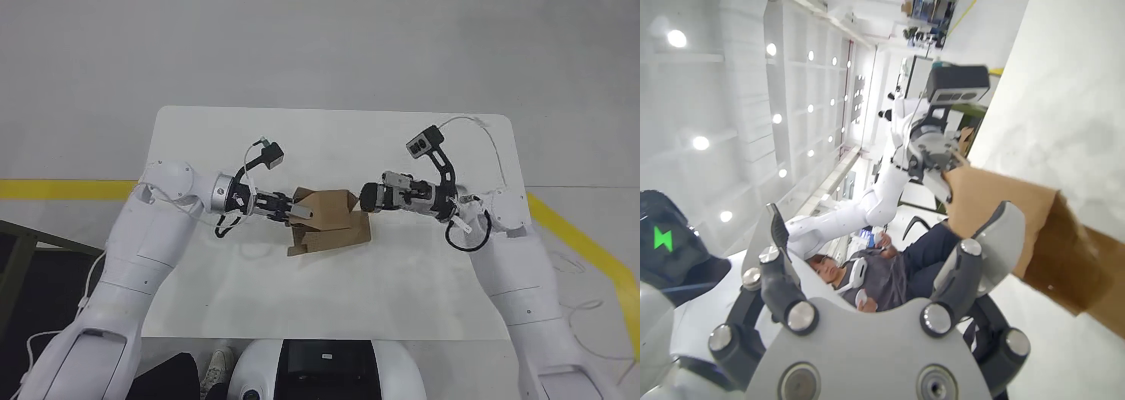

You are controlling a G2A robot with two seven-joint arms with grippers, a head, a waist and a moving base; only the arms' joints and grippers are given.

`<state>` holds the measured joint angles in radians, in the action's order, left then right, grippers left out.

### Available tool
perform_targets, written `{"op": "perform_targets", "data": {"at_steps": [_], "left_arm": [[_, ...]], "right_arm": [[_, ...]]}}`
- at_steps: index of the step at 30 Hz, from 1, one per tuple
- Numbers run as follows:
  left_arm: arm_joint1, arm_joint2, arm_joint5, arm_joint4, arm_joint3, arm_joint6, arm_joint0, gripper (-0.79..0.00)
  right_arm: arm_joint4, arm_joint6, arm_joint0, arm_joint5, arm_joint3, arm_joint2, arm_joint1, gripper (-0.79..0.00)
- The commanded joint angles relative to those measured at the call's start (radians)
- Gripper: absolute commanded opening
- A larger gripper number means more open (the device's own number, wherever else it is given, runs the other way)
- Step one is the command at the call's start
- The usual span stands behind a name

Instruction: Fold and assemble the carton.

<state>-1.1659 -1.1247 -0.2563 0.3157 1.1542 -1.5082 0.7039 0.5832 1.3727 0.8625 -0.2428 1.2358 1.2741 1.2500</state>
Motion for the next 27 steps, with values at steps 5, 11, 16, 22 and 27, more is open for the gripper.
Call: {"op": "perform_targets", "data": {"at_steps": [5,11,16,22,27], "left_arm": [[0.008,-0.009,-0.004,0.024,0.018,-0.011,0.01,-0.785],[0.013,-0.003,-0.001,0.031,0.039,-0.018,0.014,-0.785],[0.018,-0.006,-0.003,0.049,0.048,-0.025,0.018,-0.785],[0.023,0.0,-0.002,0.053,0.051,-0.024,0.018,-0.785],[0.026,0.004,-0.006,0.063,0.054,-0.028,0.017,-0.785]], "right_arm": [[-0.015,0.065,-0.011,0.011,-0.041,-0.021,-0.005,0.0],[-0.021,0.063,-0.034,-0.043,-0.066,-0.07,0.003,0.0],[-0.018,0.07,-0.046,-0.058,-0.084,-0.107,0.009,0.0],[-0.012,0.063,-0.06,-0.08,-0.115,-0.133,0.014,0.0],[0.017,0.066,-0.073,-0.1,-0.146,-0.145,0.018,0.0]]}}
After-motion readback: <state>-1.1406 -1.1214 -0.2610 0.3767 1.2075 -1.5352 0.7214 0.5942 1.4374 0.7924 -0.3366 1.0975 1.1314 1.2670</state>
